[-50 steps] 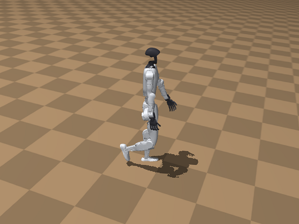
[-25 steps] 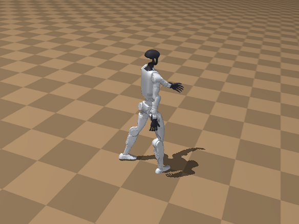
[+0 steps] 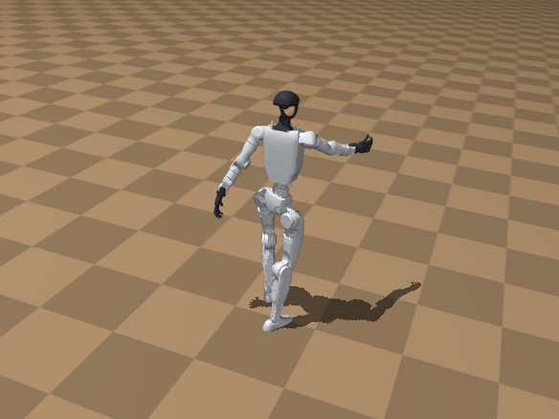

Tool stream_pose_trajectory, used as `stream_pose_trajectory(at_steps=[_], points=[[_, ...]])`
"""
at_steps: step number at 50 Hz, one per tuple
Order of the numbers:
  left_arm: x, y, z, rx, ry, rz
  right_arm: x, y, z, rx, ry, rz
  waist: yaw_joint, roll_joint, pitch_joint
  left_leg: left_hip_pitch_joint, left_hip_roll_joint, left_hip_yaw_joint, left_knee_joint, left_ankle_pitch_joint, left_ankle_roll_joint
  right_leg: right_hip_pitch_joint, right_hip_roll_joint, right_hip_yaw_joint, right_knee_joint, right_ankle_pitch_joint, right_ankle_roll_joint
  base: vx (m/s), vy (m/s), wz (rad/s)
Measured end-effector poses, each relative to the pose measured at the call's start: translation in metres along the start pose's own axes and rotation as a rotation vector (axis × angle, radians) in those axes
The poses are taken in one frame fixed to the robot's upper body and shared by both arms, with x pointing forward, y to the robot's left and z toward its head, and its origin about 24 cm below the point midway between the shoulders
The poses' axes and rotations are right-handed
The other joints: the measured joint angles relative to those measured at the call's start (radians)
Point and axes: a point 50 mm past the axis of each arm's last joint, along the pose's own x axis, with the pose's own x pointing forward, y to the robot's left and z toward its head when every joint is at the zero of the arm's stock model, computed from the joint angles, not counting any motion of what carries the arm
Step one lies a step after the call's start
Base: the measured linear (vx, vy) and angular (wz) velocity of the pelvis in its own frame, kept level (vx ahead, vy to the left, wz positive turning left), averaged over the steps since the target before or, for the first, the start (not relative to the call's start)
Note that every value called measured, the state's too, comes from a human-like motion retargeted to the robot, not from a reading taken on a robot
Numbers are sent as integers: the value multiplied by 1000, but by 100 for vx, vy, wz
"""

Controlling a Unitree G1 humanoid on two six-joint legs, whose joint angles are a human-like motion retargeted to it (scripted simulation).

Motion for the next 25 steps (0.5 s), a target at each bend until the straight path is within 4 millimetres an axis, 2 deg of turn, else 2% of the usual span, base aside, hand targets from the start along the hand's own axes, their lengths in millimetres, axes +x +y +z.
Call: stream_pose_trajectory(at_steps=[3,5,7,10,13,15,17,20,22,25], points=[[5,-20,9,-141,-68,22,-10,18,-10,-6,-24,41,-3,63,38,187,-48,169,-410,154,-39,83,62,-45,19,-14,11,43,12,76],[9,-41,18,-201,-79,-21,-21,23,-34,-77,24,102,-26,106,40,246,-55,209,-548,244,-91,114,104,-82,45,-24,0,41,14,120],[12,-67,35,-205,-94,-90,-39,18,-71,-182,117,176,-58,137,35,280,-51,171,-589,290,-130,129,127,-128,97,-21,-22,40,16,153],[11,-106,83,-137,-189,-201,-80,-17,-140,-360,328,261,-123,196,47,339,-25,33,-589,306,-167,153,156,-223,240,36,-69,42,18,215],[-7,-145,163,16,-396,-305,-141,-81,-206,-546,641,304,-184,266,61,386,18,-128,-589,303,-183,60,150,-304,591,112,-125,38,16,265],[-34,-170,226,140,-576,-341,-193,-125,-237,-640,880,303,-204,276,48,374,19,-226,-589,295,-176,-98,115,-288,884,140,-147,31,7,251],[-75,-191,290,238,-776,-348,-252,-158,-258,-678,1114,285,-214,261,37,361,1,-318,-589,289,-168,-256,99,-218,1102,115,-158,31,2,238],[-155,-218,365,327,-1088,-344,-337,-185,-273,-638,1387,251,-235,249,44,377,-19,-451,-589,286,-158,-407,85,-134,1297,-1,-226,33,1,227],[-209,-230,396,343,-1279,-340,-385,-192,-275,-593,1510,249,-256,256,45,393,-15,-533,-586,284,-155,-478,96,-88,1349,-103,-272,33,-1,210],[-282,-237,426,323,-1517,-307,-443,-198,-271,-536,1663,265,-298,266,39,407,-7,-651,-575,275,-149,-556,95,-58,1344,-178,-303,35,-5,204]])
